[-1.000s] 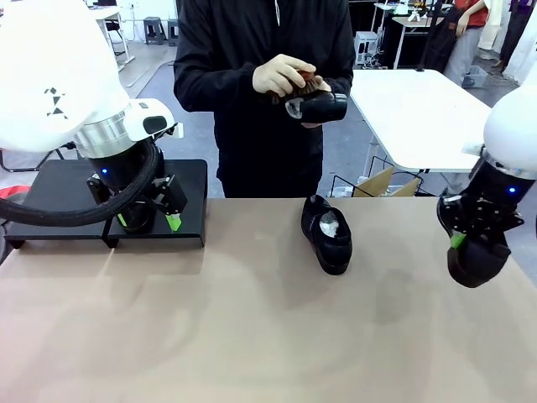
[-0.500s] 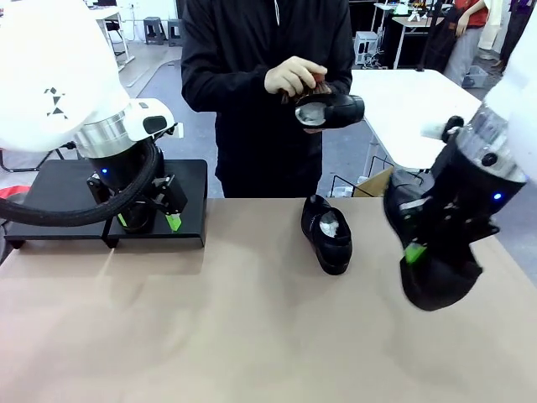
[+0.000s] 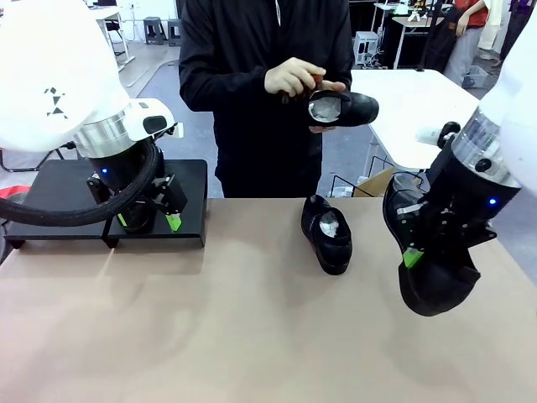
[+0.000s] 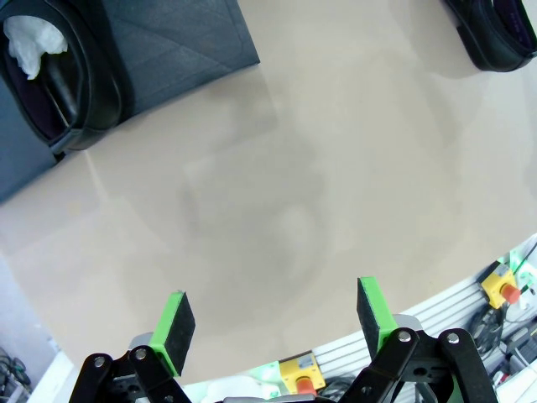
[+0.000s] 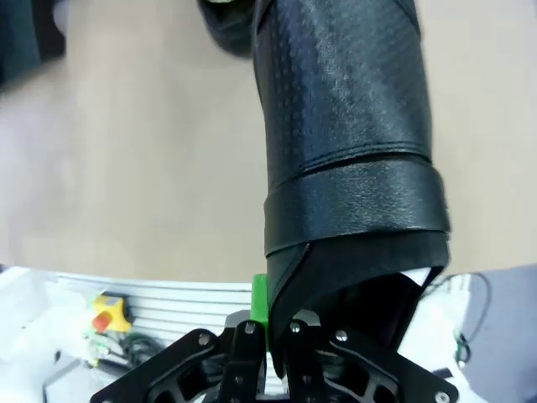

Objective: Organize the shoes by placing them on the stand.
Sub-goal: Pick up one Shoe and place it in the middle of the table.

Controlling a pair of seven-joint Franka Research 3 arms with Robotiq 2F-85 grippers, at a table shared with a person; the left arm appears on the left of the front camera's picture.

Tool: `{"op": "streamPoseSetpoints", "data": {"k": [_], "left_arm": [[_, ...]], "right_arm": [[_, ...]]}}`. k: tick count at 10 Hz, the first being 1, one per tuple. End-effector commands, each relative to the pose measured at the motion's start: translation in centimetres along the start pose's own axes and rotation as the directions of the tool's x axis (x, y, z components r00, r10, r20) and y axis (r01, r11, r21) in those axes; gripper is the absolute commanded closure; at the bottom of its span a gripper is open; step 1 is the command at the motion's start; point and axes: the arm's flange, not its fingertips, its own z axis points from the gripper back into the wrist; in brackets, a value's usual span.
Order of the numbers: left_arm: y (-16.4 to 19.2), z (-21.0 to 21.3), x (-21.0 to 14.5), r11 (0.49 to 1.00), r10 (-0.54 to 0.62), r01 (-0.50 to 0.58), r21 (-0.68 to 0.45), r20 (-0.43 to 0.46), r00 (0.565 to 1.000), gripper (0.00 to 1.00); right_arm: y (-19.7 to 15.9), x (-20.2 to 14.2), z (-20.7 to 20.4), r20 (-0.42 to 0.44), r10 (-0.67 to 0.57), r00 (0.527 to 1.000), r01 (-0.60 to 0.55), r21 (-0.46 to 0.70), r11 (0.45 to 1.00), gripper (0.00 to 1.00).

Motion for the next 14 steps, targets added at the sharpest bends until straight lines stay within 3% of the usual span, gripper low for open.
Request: {"op": "streamPoseSetpoints", "data": {"k": [1,2,4,6,9,12,13,14], "left_arm": [[0.2,0.2,0.0,1.0,-0.007,0.007,-0.019,0.002,1.0,0.0],[0.2,0.2,0.0,1.0,-0.007,0.007,-0.019,0.002,1.0,0.0],[0.2,0.2,0.0,1.0,-0.007,0.007,-0.019,0.002,1.0,0.0],[0.2,0.2,0.0,1.0,-0.007,0.007,-0.019,0.002,1.0,0.0],[0.2,0.2,0.0,1.0,-0.007,0.007,-0.019,0.002,1.0,0.0],[0.2,0.2,0.0,1.0,-0.007,0.007,-0.019,0.002,1.0,0.0],[0.2,0.2,0.0,1.0,-0.007,0.007,-0.019,0.002,1.0,0.0],[0.2,0.2,0.0,1.0,-0.007,0.007,-0.019,0.002,1.0,0.0]], "right_arm": [[5.8,-2.9,-1.8,0.034,0.047,0.998,-0.047,0.022,0.999,1.0],[8.4,-3.4,-3.3,0.042,0.054,0.998,-0.054,0.012,0.998,1.0],[12.2,-1.5,-7.8,-0.04,0.112,0.993,-0.113,-0.004,0.994,1.0],[15.8,-0.3,-12.5,-0.07,0.148,0.987,-0.151,-0.04,0.988,1.0],[18.2,0.2,-17.8,-0.117,0.151,0.982,-0.162,-0.092,0.982,1.0],[18.2,0.2,-20.1,-0.136,0.093,0.986,-0.106,-0.088,0.99,1.0],[18.1,0.4,-20.6,-0.143,0.096,0.985,-0.109,-0.086,0.99,0.97],[18.0,0.4,-20.6,-0.148,0.098,0.984,-0.111,-0.085,0.99,0.81]]}}
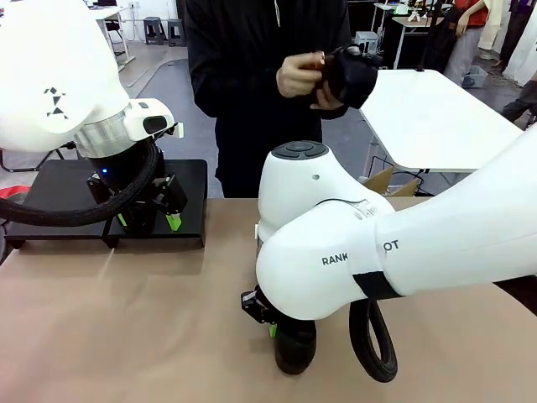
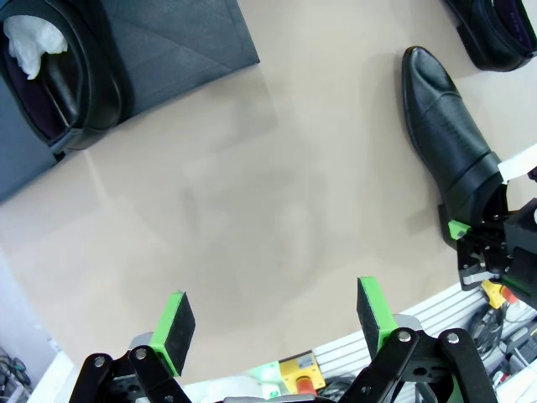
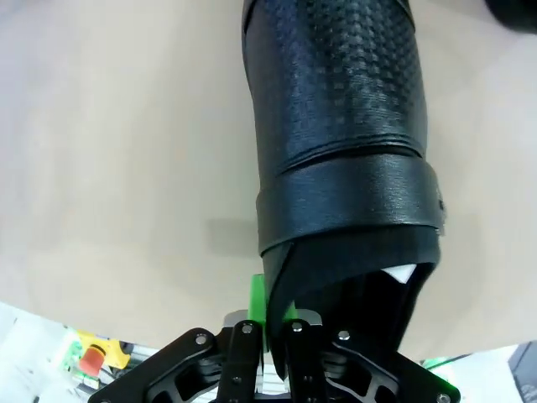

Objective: Organize the shoes by placing them on the stand.
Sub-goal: Pick up one Shoe and place it in the middle of the table.

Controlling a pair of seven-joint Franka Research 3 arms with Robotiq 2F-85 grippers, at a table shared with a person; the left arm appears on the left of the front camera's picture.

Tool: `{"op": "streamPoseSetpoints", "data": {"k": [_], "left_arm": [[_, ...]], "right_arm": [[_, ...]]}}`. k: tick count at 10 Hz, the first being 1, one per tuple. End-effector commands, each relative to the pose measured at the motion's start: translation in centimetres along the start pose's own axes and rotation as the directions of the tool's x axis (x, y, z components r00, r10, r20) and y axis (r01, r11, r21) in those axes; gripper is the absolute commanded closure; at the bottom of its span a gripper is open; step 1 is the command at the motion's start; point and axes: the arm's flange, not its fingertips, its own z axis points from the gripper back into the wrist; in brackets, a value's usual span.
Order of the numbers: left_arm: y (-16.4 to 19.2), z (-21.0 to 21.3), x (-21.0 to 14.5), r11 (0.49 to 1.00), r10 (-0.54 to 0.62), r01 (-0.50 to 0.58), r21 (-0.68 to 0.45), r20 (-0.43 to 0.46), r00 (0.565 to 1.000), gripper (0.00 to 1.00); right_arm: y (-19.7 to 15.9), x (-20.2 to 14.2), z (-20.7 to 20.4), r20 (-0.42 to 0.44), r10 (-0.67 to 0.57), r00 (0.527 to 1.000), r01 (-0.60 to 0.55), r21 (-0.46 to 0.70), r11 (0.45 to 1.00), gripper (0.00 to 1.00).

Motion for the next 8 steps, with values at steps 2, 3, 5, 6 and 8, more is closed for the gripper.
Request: {"op": "streamPoseSetpoints", "data": {"k": [2,3,5,6,8], "left_arm": [[0.2,0.2,0.0,1.0,-0.007,0.007,-0.019,0.002,1.0,0.0],[0.2,0.2,0.0,1.0,-0.007,0.007,-0.019,0.002,1.0,0.0],[0.2,0.2,0.0,1.0,-0.007,0.007,-0.019,0.002,1.0,0.0],[0.2,0.2,0.0,1.0,-0.007,0.007,-0.019,0.002,1.0,0.0],[0.2,0.2,0.0,1.0,-0.007,0.007,-0.019,0.002,1.0,0.0]], "right_arm": [[0.3,0.3,1.5,0.046,-0.039,0.998,0.037,0.034,0.999,0.45],[0.1,0.2,2.1,0.061,-0.044,0.997,0.041,0.05,0.998,0.26],[-0.3,-0.3,3.6,0.078,-0.06,0.995,0.053,0.089,0.995,0.0],[-0.6,-0.8,4.6,0.069,-0.068,0.995,0.06,0.109,0.992,0.0],[-0.9,-1.9,6.2,0.062,-0.063,0.996,0.054,0.14,0.989,0.0]]}}
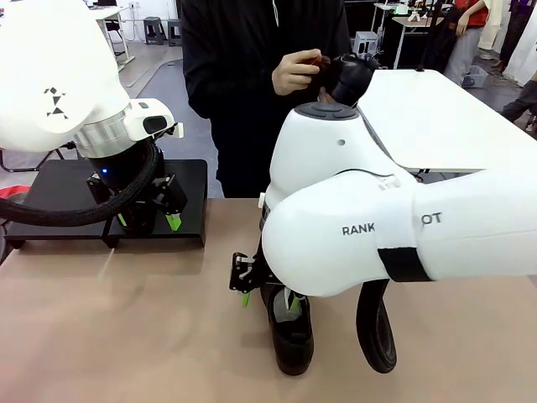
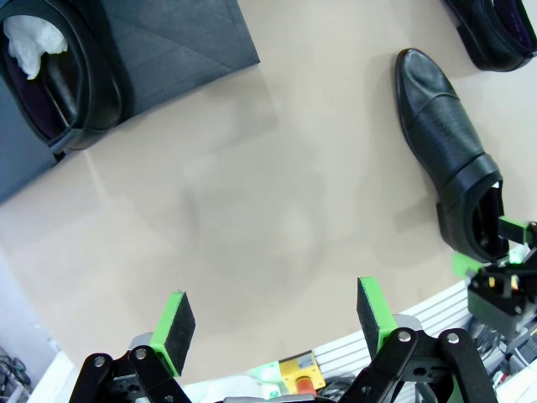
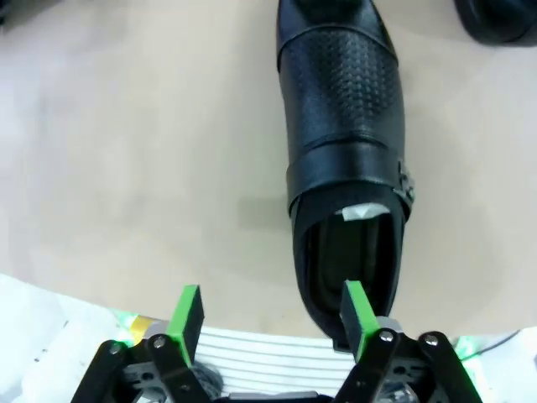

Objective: Organize the shoes by placing them on the stand.
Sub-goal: Pick up one Shoe and place it in the middle of the table, then place the Shoe from the middle of the table onto the Shoes Stand.

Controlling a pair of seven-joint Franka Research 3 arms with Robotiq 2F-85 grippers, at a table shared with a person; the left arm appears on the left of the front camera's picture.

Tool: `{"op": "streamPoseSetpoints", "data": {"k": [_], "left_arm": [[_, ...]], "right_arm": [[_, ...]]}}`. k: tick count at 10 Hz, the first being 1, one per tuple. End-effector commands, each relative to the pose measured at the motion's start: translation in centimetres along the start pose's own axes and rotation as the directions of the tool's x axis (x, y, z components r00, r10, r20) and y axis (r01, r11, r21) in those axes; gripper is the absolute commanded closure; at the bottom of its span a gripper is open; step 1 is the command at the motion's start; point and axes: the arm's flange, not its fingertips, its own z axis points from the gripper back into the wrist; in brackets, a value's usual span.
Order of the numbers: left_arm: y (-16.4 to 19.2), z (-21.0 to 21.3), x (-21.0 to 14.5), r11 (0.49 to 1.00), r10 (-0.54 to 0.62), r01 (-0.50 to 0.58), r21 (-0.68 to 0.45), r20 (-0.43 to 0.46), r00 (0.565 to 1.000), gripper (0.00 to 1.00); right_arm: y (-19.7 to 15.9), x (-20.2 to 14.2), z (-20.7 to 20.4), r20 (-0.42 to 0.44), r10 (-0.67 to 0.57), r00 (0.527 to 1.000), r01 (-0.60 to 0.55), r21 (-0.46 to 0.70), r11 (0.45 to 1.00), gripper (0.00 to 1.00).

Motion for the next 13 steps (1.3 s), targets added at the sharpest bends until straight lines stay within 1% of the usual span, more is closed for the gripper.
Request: {"op": "streamPoseSetpoints", "data": {"k": [1,2,3,13], "left_arm": [[0.2,0.2,0.0,1.0,-0.007,0.007,-0.019,0.002,1.0,0.0],[0.2,0.2,0.0,1.0,-0.007,0.007,-0.019,0.002,1.0,0.0],[0.2,0.2,0.0,1.0,-0.007,0.007,-0.019,0.002,1.0,0.0],[0.2,0.2,0.0,1.0,-0.007,0.007,-0.019,0.002,1.0,0.0]], "right_arm": [[-0.9,-1.5,1.0,-0.011,0.017,1.0,-0.016,0.018,1.0,0.0],[-0.8,-2.0,1.0,-0.082,0.049,0.995,-0.048,0.004,0.999,0.0],[0.0,-0.6,0.7,0.0,-0.004,1.0,0.004,0.008,1.0,0.0],[0.0,-0.6,0.7,0.0,-0.004,1.0,0.004,0.008,1.0,0.0]]}}
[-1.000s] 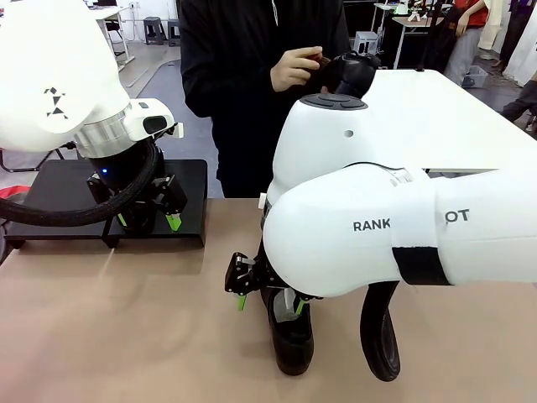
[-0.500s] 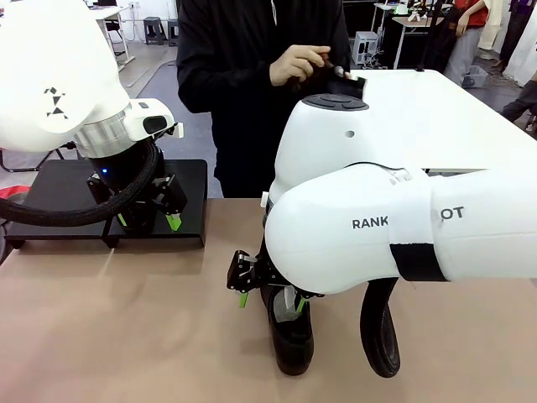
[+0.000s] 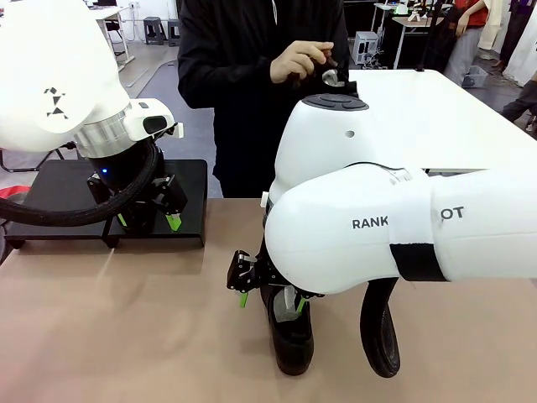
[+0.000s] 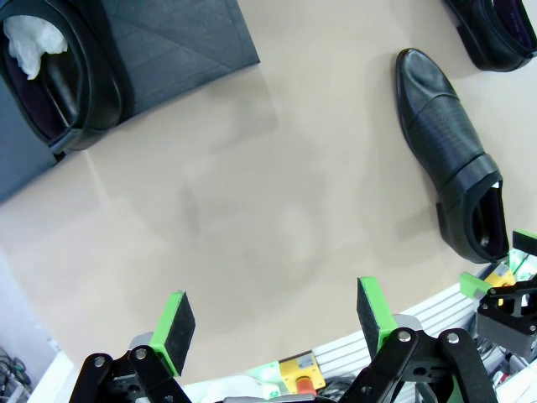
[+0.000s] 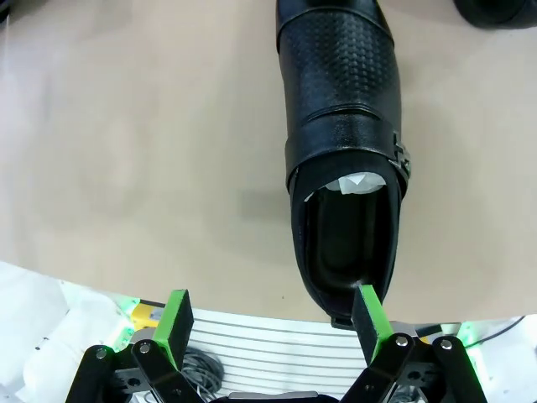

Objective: Organize the shoes by placing them on the stand.
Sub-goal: Place the Shoe from the middle of the table onto the Shoes Stand.

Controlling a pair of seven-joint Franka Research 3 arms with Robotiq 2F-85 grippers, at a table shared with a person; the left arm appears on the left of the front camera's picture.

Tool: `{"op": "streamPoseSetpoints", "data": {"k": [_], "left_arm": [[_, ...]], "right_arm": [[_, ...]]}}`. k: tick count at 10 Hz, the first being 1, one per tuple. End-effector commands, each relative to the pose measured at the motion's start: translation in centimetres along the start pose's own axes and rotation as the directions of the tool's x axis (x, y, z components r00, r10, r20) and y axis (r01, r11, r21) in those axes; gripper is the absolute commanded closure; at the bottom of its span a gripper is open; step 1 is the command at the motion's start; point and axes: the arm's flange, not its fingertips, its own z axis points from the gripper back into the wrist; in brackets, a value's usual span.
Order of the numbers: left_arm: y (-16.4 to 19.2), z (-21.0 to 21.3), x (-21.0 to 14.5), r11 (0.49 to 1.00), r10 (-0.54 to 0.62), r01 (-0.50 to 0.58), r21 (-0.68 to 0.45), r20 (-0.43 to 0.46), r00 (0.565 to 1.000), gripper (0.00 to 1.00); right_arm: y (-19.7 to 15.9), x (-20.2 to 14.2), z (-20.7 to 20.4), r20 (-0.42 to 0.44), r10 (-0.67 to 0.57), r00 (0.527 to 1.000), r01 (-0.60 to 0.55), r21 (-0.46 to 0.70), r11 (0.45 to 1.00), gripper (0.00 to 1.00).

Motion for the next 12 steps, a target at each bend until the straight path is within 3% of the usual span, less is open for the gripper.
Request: {"op": "streamPoseSetpoints", "data": {"k": [1,3,5,6,7,8,9,10,11,12], "left_arm": [[0.2,0.2,0.0,1.0,-0.007,0.007,-0.019,0.002,1.0,0.0],[0.0,0.0,0.0,1.0,0.0,0.0,0.0,0.0,1.0,0.0],[-4.6,-1.0,-1.7,0.998,-0.052,0.052,0.042,-0.003,0.999,0.0],[-6.1,-0.7,-2.6,0.999,-0.026,0.026,0.039,0.008,1.0,0.0],[-8.1,-0.5,-3.6,0.995,0.091,-0.091,0.046,-0.005,0.996,0.0],[-9.7,-0.7,-4.6,0.983,0.176,-0.171,0.069,-0.074,0.982,0.0],[-11.1,-1.6,-5.7,0.969,0.23,-0.216,0.121,-0.119,0.966,0.0],[-12.3,-3.2,-6.6,0.94,0.331,-0.309,0.142,-0.169,0.928,0.0],[-11.8,-4.2,-6.9,0.94,0.337,-0.321,0.113,-0.191,0.922,0.0],[-11.7,-2.4,-6.2,0.966,0.236,-0.221,0.132,-0.113,0.965,0.0]], "right_arm": [[0.3,0.2,-0.2,0.021,-0.004,1.0,0.003,0.004,1.0,0.0],[0.0,0.0,0.0,0.0,0.0,1.0,0.0,0.0,1.0,0.0],[-5.3,-1.9,5.5,0.114,-0.029,0.993,0.039,-0.092,0.995,0.0],[-7.7,-2.8,7.9,0.163,-0.032,0.986,0.049,-0.104,0.993,0.0],[-10.2,-3.2,9.6,0.201,-0.015,0.98,0.044,-0.142,0.989,0.0],[-12.4,-3.1,10.1,0.2,-0.011,0.98,0.049,-0.185,0.982,0.0],[-15.2,-2.3,10.0,0.184,-0.061,0.981,0.103,-0.227,0.968,0.0],[-18.9,-0.9,9.9,0.188,-0.232,0.954,0.271,-0.216,0.938,0.0],[-22.3,-0.4,9.8,0.193,-0.364,0.911,0.394,-0.154,0.906,0.0],[-16.4,-2.6,10.6,0.192,-0.123,0.974,0.162,-0.204,0.965,0.0]]}}
